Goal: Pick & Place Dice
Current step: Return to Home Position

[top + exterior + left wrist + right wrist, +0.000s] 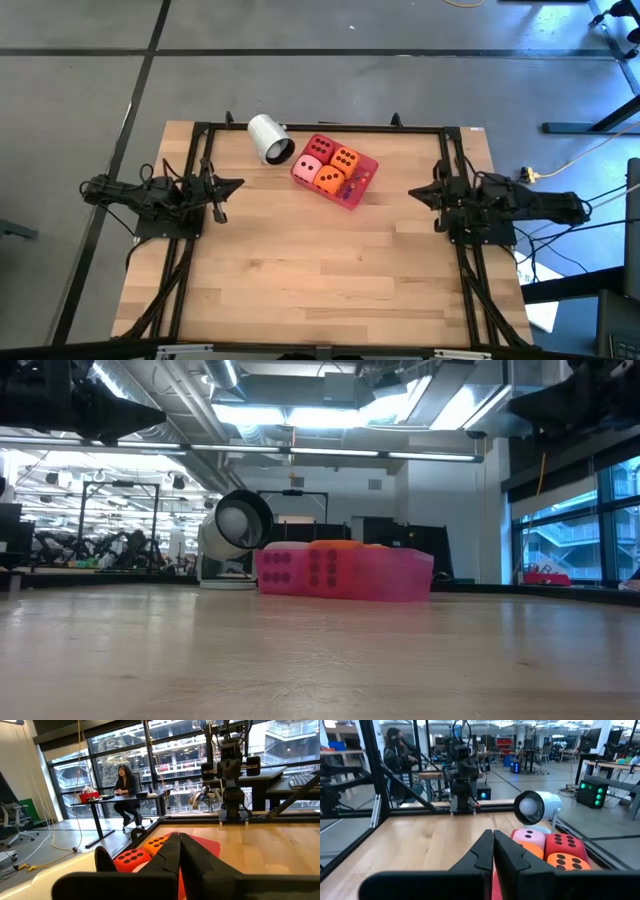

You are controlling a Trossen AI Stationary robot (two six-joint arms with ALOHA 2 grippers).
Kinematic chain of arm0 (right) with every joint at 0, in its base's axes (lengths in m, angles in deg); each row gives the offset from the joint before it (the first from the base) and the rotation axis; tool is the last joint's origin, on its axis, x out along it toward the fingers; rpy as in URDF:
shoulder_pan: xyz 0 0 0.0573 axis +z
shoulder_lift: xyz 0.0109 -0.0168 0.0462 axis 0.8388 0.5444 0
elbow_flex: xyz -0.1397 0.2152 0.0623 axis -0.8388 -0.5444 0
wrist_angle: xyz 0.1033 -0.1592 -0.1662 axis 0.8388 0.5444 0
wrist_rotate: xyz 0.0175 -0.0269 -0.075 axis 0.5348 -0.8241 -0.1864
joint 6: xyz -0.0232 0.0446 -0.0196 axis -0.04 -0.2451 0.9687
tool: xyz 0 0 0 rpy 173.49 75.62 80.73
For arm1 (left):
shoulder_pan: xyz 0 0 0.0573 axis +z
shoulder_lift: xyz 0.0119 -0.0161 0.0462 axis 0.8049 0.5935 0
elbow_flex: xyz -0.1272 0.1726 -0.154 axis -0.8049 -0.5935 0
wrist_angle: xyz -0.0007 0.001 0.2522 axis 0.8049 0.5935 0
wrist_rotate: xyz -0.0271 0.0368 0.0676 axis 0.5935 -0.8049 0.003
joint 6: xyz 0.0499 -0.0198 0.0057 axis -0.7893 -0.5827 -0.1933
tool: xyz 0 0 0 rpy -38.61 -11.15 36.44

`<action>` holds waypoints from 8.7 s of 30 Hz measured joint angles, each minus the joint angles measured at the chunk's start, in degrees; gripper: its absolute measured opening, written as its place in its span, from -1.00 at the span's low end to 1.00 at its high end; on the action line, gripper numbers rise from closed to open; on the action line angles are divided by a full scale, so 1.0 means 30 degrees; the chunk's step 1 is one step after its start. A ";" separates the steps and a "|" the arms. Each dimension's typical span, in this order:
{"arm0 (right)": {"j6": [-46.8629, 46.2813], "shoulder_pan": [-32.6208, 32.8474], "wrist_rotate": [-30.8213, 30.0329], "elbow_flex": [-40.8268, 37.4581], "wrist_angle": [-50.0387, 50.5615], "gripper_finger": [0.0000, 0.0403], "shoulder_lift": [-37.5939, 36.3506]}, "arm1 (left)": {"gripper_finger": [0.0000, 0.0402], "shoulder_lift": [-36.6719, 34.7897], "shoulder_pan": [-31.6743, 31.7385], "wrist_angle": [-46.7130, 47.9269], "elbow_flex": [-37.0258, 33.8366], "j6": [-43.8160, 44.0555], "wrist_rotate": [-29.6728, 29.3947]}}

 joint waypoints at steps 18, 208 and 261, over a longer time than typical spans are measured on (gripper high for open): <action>-0.0568 -0.0007 -0.0800 -0.0080 0.2478 -0.93 -0.2531 | -0.99 0.0000 0.0000 0.0049 0.0004 -0.0058 -0.0022; 0.1468 -0.0003 0.2625 -0.4582 -0.2579 -0.93 -0.2524 | -0.97 -0.0036 0.0022 -0.3286 -0.2135 -0.0515 -0.0379; 0.1465 -0.0007 0.2618 -0.4582 -0.2579 -0.93 -0.2524 | -0.99 -0.0029 0.0022 -0.3286 -0.2130 -0.0517 -0.0379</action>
